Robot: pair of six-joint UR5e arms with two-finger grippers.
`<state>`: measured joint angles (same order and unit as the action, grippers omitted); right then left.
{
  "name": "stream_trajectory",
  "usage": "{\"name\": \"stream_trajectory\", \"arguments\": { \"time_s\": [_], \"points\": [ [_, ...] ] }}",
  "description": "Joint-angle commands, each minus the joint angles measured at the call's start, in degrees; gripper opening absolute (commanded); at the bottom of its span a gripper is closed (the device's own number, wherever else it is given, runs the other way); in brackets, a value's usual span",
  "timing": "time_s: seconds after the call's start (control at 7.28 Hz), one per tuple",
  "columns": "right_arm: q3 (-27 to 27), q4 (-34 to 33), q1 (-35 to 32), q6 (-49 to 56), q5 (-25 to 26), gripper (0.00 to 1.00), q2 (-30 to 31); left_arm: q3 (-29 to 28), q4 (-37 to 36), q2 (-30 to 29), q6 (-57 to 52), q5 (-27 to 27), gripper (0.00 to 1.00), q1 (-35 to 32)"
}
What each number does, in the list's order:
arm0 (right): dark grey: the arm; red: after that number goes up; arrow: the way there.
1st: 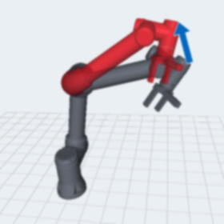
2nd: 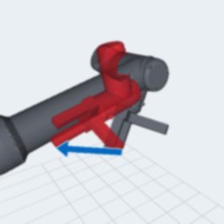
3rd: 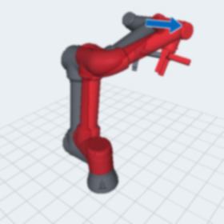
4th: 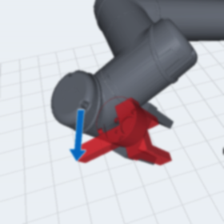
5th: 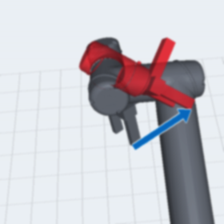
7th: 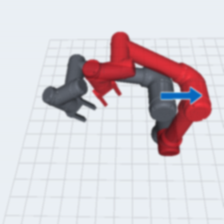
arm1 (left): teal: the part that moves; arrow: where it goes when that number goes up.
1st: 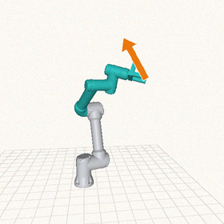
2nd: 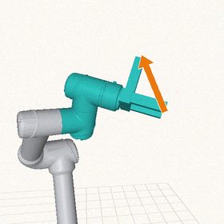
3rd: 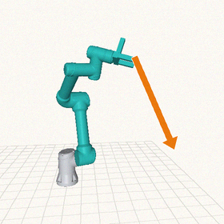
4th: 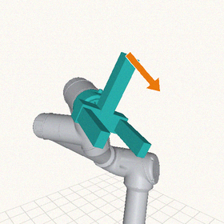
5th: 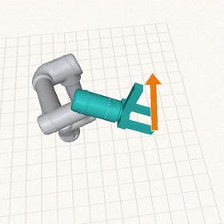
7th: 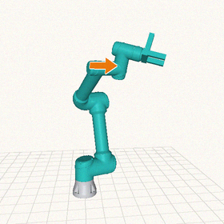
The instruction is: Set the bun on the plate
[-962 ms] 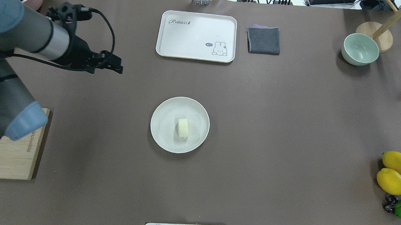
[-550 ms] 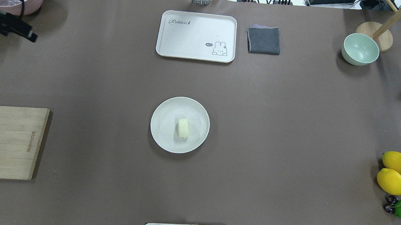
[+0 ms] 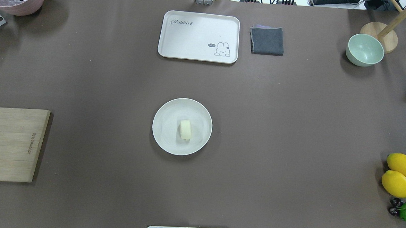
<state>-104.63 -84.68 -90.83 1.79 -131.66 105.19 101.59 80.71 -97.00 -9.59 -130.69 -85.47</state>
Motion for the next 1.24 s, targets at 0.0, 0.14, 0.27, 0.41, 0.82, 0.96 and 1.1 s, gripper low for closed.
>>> {"name": "stream_trajectory", "arguments": {
  "time_s": [0.0, 0.14, 0.27, 0.41, 0.82, 0.96, 1.1],
  "points": [
    [1.96, 0.04, -0.05, -0.21, -0.26, 1.00, 0.19, -1.92, 4.52, 4.52, -1.40, -0.26, 0.98, -1.80],
    [2.75, -0.04, -0.05, -0.56, -1.13, 1.00, 0.19, -3.84, 4.72, 5.75, -1.30, -0.26, 0.98, -1.89],
    [3.11, 0.04, -0.05, -0.74, -2.97, 1.00, 0.01, -3.42, 4.72, 6.20, -1.39, -0.35, 0.98, -3.20],
    [3.11, 0.04, -0.05, -0.74, -3.86, 1.00, -0.25, -3.24, 4.72, 6.21, -1.48, -0.44, 0.98, -4.52],
    [3.02, 0.04, -0.05, -0.65, -4.66, 1.00, -0.17, -3.41, 4.90, 9.10, -1.48, 1.49, 0.98, -4.71],
    [3.03, 0.04, -0.05, -0.74, -4.66, 1.00, 0.01, -2.98, 4.99, 9.89, -1.39, 1.06, 0.98, -4.79],
    [3.03, 0.04, -0.05, -0.65, -4.66, 1.00, -0.08, -1.76, 6.73, 13.38, -1.30, 0.97, 0.98, -4.97]
  ]
}}
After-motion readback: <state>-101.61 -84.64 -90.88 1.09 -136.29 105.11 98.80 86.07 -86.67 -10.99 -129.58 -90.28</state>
